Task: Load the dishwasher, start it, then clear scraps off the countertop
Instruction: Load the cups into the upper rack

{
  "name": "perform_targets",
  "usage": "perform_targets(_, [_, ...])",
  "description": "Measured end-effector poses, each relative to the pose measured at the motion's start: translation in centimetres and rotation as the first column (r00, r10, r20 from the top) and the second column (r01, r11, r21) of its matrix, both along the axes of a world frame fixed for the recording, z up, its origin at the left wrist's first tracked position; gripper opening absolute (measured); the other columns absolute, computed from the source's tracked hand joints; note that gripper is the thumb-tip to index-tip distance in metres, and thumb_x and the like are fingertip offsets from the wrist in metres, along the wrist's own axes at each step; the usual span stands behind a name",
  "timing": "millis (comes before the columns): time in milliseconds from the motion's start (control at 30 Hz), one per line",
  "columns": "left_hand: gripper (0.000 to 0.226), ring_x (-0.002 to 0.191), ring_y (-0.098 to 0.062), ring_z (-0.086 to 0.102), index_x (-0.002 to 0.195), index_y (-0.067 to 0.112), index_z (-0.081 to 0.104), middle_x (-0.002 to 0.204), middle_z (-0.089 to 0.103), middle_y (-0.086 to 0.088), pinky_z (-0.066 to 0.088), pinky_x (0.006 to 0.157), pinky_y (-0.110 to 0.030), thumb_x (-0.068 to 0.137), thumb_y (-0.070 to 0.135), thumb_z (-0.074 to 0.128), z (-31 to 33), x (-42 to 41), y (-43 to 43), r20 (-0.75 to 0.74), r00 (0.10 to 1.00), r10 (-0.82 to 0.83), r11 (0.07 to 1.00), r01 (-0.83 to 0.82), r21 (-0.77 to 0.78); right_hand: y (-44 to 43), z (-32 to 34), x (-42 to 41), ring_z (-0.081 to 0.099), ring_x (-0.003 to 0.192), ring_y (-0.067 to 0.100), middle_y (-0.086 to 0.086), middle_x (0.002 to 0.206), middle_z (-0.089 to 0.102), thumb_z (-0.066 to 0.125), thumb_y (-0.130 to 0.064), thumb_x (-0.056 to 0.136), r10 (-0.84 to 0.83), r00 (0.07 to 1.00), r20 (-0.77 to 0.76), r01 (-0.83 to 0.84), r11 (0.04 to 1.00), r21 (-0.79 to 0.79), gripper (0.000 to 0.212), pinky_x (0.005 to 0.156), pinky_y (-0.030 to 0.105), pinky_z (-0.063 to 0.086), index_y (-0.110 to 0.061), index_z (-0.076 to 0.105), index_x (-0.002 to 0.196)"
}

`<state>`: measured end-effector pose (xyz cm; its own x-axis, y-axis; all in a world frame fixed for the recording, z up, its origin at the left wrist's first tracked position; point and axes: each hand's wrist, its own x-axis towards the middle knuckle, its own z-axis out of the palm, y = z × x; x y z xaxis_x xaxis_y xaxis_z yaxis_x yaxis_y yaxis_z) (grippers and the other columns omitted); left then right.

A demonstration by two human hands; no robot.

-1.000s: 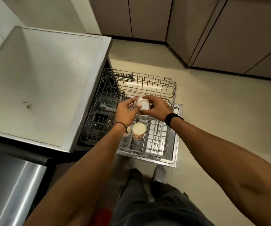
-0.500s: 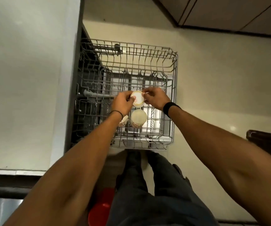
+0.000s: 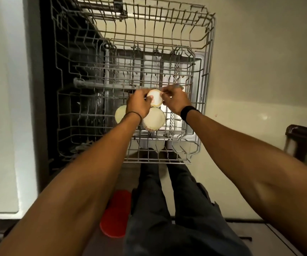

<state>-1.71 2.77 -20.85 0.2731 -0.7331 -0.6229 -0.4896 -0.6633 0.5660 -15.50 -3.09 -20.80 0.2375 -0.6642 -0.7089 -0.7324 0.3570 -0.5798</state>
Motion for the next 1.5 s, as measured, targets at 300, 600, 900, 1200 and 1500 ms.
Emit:
perform_targets(300, [0.037,0.122,-0.032,0.059,0.136,0.015,0.062,0.13,0.067,-0.01,0.045,0.104,-0.038,0.099,0.015,0.061,-1.3,-1.5,-0.3,0.082,0.996,0.018,0.998,-0.024,0.066,1.1,-1.6,-0.3,0.064,0.109,0.025,0.005,0.123,0.067,0.063,-0.022,0.094,0.139,0.978,-0.154,-0.148,0.988,-0.051,0.043,0.09,0.032,0.05,-0.024,0.053,0.136])
perform_targets(600, [0.044,0.122,-0.034,0.059,0.142,0.014,0.056,0.134,0.065,-0.01,0.045,0.106,-0.048,0.098,0.014,0.061,1.0,-2.1,0.3,0.142,0.99,-0.022,0.999,0.015,0.049,1.0,0.8,-0.6,0.058,0.119,0.031,0.01,0.13,0.063,0.059,-0.026,0.096,0.243,0.954,-0.178,-0.255,0.966,-0.047,0.052,0.095,0.037,0.047,-0.021,0.044,0.146])
perform_targets(900, [0.041,0.124,-0.029,0.057,0.14,0.023,0.054,0.137,0.061,-0.003,0.046,0.098,-0.045,0.099,0.021,0.058,8.3,-2.8,3.0,0.267,0.959,-0.091,0.994,0.106,-0.041,2.3,7.3,-1.7,0.055,0.126,0.029,0.008,0.141,0.057,0.058,-0.027,0.098,0.333,0.933,-0.138,-0.353,0.919,-0.175,0.051,0.097,0.035,0.045,-0.018,0.044,0.146])
perform_targets(1200, [0.048,0.127,-0.029,0.056,0.148,0.018,0.044,0.147,0.054,-0.003,0.047,0.102,-0.045,0.102,0.022,0.055,17.3,-4.5,6.3,0.414,0.91,-0.04,0.986,0.103,-0.131,4.6,15.9,-3.0,0.052,0.131,0.028,0.007,0.147,0.052,0.056,-0.029,0.1,0.455,0.881,-0.131,-0.472,0.823,-0.317,0.053,0.105,0.04,0.044,-0.018,0.041,0.149])
perform_targets(1500, [0.058,0.148,-0.025,0.032,0.156,0.022,0.032,0.163,0.031,-0.005,0.033,0.116,-0.047,0.103,0.036,0.049,23.0,-2.8,10.5,0.621,0.784,0.016,0.977,0.118,-0.175,5.7,23.0,-0.5,0.046,0.136,0.026,0.006,0.152,0.046,0.055,-0.033,0.1,0.616,0.776,-0.139,-0.581,0.609,-0.54,0.055,0.11,0.042,0.041,-0.02,0.038,0.15])
